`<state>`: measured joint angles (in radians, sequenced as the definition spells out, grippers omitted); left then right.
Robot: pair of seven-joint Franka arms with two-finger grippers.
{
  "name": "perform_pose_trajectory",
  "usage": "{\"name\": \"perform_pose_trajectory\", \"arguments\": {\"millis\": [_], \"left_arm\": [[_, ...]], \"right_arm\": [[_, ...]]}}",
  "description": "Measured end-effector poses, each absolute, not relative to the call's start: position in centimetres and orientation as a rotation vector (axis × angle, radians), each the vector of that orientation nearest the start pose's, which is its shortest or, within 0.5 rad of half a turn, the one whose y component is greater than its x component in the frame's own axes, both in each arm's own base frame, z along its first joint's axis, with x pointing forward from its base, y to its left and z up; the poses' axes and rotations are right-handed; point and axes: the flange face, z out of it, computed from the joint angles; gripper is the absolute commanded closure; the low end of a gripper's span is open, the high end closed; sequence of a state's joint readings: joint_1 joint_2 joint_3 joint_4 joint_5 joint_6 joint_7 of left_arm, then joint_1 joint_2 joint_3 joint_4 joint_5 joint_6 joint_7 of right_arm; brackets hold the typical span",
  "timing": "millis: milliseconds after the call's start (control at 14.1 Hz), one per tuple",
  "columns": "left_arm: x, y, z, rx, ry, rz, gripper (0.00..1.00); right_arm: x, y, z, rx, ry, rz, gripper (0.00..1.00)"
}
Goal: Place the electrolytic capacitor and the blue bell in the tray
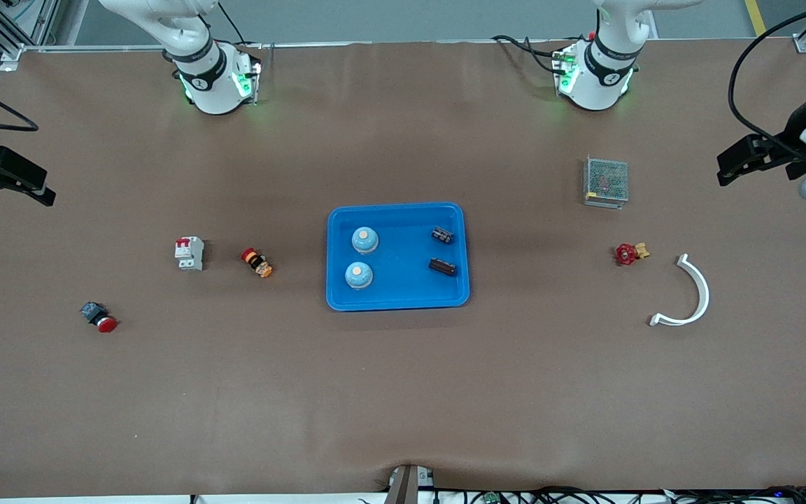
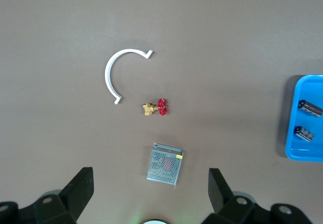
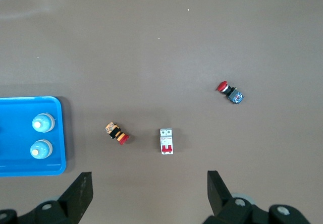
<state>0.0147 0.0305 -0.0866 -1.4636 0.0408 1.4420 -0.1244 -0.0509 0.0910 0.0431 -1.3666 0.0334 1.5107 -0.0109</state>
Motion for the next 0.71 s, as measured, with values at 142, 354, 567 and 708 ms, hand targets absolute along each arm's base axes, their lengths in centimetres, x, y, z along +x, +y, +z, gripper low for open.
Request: {"name": "perform_pose_trajectory", "arguments": {"millis": [142, 354, 567, 708], "left_arm": [[54.50, -2.19, 64.84, -3.111, -0.103, 0.077, 0.00], [53.97, -2.38, 64.84, -3.113, -0.097, 0.082, 0.00], [53.82, -2.69, 64.73, -3.112, -0.088, 0.087, 0.00], [53.81, -2.75, 64.68, -3.112, -0.087, 0.088, 0.00]], "right_arm": [[57.66, -0.33, 66.30, -3.104, -0.003, -0.081, 0.00], [57.65, -0.71, 66.21, -3.104, 0.011, -0.077, 0.00], [57.67, -0.54, 66.03, -3.104, 0.008, -0.071, 0.00], [57.74, -0.44, 65.77, -3.103, 0.022, -0.061, 0.00]]}}
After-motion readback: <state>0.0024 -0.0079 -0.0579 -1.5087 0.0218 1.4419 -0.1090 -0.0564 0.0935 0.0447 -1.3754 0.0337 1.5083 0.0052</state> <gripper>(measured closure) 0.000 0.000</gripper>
